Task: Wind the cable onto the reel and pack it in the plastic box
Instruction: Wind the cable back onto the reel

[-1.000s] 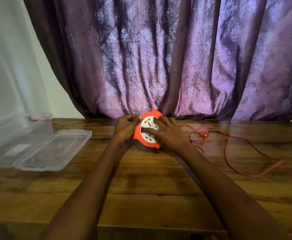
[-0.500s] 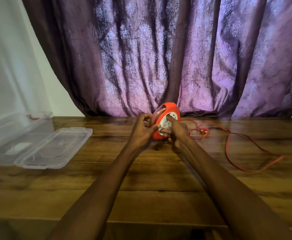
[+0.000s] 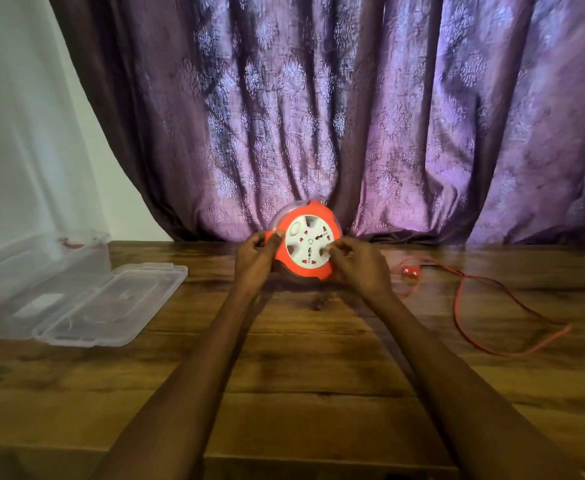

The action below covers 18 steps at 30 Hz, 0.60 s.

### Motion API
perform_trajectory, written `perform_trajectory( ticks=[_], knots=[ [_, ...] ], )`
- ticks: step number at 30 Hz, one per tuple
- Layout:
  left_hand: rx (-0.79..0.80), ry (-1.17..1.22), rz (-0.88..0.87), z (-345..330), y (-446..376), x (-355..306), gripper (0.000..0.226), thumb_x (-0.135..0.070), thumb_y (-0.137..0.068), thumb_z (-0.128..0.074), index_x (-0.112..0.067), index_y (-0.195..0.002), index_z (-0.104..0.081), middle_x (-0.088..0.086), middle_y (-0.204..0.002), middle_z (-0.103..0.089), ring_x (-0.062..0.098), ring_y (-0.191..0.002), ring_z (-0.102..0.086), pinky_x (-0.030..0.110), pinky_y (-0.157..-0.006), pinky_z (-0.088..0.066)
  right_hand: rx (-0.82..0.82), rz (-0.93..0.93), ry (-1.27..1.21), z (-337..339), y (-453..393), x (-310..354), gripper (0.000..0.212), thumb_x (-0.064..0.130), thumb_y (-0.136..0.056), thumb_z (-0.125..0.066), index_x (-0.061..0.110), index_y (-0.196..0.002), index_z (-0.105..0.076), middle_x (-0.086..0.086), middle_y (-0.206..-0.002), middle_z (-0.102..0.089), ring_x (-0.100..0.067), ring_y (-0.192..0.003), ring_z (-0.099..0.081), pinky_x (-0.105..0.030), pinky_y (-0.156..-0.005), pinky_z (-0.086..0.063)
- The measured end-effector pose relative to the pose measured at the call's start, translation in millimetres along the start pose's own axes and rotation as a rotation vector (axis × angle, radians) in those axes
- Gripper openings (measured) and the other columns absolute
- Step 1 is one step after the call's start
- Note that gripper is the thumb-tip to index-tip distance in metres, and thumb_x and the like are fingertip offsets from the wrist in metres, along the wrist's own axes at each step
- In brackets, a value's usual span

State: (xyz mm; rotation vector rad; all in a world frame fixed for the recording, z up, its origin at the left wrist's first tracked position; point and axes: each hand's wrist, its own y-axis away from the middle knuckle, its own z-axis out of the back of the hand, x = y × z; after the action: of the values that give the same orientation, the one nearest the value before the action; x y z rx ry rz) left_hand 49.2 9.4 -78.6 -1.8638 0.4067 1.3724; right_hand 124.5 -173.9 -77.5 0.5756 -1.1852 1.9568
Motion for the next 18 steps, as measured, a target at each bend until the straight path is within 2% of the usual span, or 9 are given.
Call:
perform_trajectory(
  ticks=[1, 3, 5, 6, 8, 10, 12, 15, 18],
  knots=[
    [0.028, 0.020, 0.016, 3.5, -4.0, 1.3, 0.017, -0.027, -0.090, -0.070, -0.011, -0.090, -0.072, 0.000, -0.073, -0.070, 0.007, -0.060, -0.060, 0.026, -0.058, -0.052, -0.035, 0.160, 0.178, 0.8, 1.1, -1.4, 0.018, 0.037, -0.089, -0.065, 0.028, -0.104, -0.070, 0.002, -0.100, -0.071, -0.020, -0.084, -0.065, -0.033, -0.068, -0.048],
    [0.083, 0.055, 0.038, 5.4, -6.2, 2.9, 0.019, -0.030, -0.087, -0.073, -0.011, -0.084, -0.074, 0.002, -0.072, -0.074, 0.009, -0.061, -0.064, 0.028, -0.059, -0.054, 0.011, 0.449, 0.353, 1.8, 1.4, 0.1, 0.030, 0.033, -0.088, -0.063, 0.037, -0.118, -0.063, 0.005, -0.115, -0.060, -0.018, -0.097, -0.059, -0.031, -0.070, -0.044],
    [0.126, 0.065, 0.073, 5.0, -6.3, 5.5, 0.029, -0.036, -0.081, -0.077, -0.008, -0.086, -0.075, 0.016, -0.082, -0.076, 0.020, -0.069, -0.065, 0.044, -0.069, -0.058, 0.121, 0.659, 0.485, 2.1, -1.0, 1.6, 0.040, 0.027, -0.086, -0.063, 0.039, -0.125, -0.061, 0.001, -0.126, -0.057, -0.021, -0.104, -0.057, -0.034, -0.077, -0.046],
    [0.140, 0.053, 0.086, 5.5, -6.4, 5.7, 0.033, -0.038, -0.080, -0.077, -0.006, -0.088, -0.075, 0.024, -0.089, -0.074, 0.024, -0.073, -0.064, 0.050, -0.073, -0.057, 0.176, 0.702, 0.551, 3.0, -1.7, 3.2, 0.042, 0.026, -0.085, -0.064, 0.040, -0.125, -0.062, -0.003, -0.130, -0.056, -0.023, -0.109, -0.056, -0.036, -0.081, -0.046],
    [0.147, 0.019, 0.100, 8.7, -7.9, 4.5, 0.032, -0.038, -0.081, -0.076, -0.007, -0.088, -0.075, 0.024, -0.089, -0.074, 0.023, -0.072, -0.064, 0.047, -0.071, -0.056, 0.247, 0.700, 0.657, 5.3, -2.7, 7.4, 0.044, 0.028, -0.086, -0.063, 0.045, -0.126, -0.060, -0.006, -0.138, -0.052, -0.027, -0.117, -0.055, -0.041, -0.087, -0.045],
    [0.150, 0.002, 0.107, 11.2, -7.7, 2.4, 0.028, -0.038, -0.083, -0.075, -0.010, -0.086, -0.076, 0.014, -0.080, -0.075, 0.019, -0.067, -0.064, 0.037, -0.065, -0.053, 0.239, 0.676, 0.747, 6.5, 0.3, 11.4, 0.044, 0.036, -0.088, -0.052, 0.050, -0.129, -0.053, -0.006, -0.142, -0.051, -0.027, -0.118, -0.053, -0.042, -0.090, -0.042],
    [0.159, 0.019, 0.111, 10.4, -5.4, 1.1, 0.034, -0.037, -0.084, -0.074, -0.004, -0.088, -0.074, 0.016, -0.079, -0.073, 0.022, -0.068, -0.061, 0.038, -0.065, -0.050, 0.213, 0.671, 0.826, 5.3, 3.5, 14.5, 0.048, 0.042, -0.086, -0.039, 0.052, -0.132, -0.047, -0.005, -0.139, -0.052, -0.028, -0.114, -0.053, -0.044, -0.090, -0.041],
    [0.166, 0.028, 0.102, 5.6, -1.9, -0.3, 0.035, -0.033, -0.086, -0.074, 0.002, -0.090, -0.071, 0.021, -0.081, -0.069, 0.026, -0.071, -0.059, 0.043, -0.067, -0.048, 0.148, 0.704, 0.903, 1.5, 4.3, 13.5, 0.049, 0.041, -0.085, -0.052, 0.052, -0.133, -0.049, -0.006, -0.131, -0.059, -0.030, -0.104, -0.056, -0.044, -0.085, -0.043],
    [0.153, 0.012, 0.057, 0.4, -1.3, -3.6, 0.020, -0.026, -0.087, -0.074, -0.007, -0.083, -0.069, 0.004, -0.069, -0.068, 0.017, -0.062, -0.060, 0.032, -0.063, -0.049, 0.060, 0.644, 0.888, -3.0, 4.3, 11.3, 0.056, 0.041, -0.080, -0.064, 0.047, -0.134, -0.051, -0.003, -0.115, -0.068, -0.031, -0.096, -0.058, -0.043, -0.081, -0.042]
  ],
)
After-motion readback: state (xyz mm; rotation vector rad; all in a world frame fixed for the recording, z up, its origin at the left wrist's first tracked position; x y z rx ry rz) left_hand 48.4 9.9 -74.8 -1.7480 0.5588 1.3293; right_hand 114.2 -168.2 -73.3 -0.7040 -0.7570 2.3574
